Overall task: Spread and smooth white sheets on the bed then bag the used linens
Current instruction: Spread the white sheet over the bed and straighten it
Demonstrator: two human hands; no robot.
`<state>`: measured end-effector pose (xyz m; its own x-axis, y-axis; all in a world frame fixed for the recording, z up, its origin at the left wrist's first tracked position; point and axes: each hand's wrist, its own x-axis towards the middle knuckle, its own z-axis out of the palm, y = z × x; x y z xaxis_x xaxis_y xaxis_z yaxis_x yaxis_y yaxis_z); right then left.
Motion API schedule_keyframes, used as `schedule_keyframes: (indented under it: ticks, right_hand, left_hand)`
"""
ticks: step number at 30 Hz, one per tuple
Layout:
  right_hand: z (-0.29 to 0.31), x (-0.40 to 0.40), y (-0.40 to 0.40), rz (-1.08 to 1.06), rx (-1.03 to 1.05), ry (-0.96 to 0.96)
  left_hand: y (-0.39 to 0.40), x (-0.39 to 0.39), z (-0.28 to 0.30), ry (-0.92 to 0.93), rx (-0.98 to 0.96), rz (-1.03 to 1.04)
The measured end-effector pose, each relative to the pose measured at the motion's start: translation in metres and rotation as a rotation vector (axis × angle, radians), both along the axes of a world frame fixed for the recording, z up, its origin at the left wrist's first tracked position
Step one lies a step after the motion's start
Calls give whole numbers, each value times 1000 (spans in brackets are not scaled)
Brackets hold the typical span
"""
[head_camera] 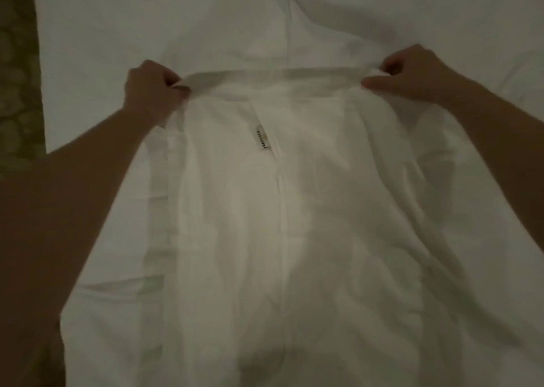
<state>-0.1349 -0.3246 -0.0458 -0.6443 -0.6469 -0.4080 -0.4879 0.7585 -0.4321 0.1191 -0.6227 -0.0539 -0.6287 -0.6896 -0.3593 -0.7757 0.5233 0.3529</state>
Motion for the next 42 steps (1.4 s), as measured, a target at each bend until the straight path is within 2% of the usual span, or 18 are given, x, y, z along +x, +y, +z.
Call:
schedule_keyframes:
  ticks: [2, 5, 8, 12, 15, 18, 22, 26, 29, 34, 38, 42]
  right_hand:
    - [10, -10, 20, -58, 42, -152]
    - [8, -13, 30, -90, -33, -74]
    - [-7, -1, 24, -93, -89, 15]
    - [-11, 9, 35, -142, -85, 34]
    - [-3, 9, 58, -231, -85, 42]
    - [4, 12, 82, -220, -93, 29]
    - [0, 1, 119, -303, -185, 38]
    - [-19, -33, 175, -297, -37, 64]
    - [-31, -58, 201, -257, -15, 109]
    - [-39, -103, 232, -237, -89, 211]
    - [-47, -139, 240, -378, -147, 120]
    - [-48, -164, 232, -633, -170, -13]
  left_hand:
    - [-15, 6, -3, -26, -20, 70]
    - [-15, 9, -17, -63, -208, 123]
    - [28, -10, -27, 33, -306, -127]
    - [138, -58, -21, 228, -145, -459]
    - [209, -91, -4, 328, -4, -529]
    - [248, -117, 11, 368, 61, -562]
    - [276, -147, 13, 295, 40, -609]
    - [299, -180, 11, 186, -49, -630]
    - [322, -203, 7, 129, -137, -663]
    - [364, -237, -2, -115, -123, -696]
    - [373, -242, -4, -261, 18, -604]
    - [377, -251, 0, -476, 71, -599]
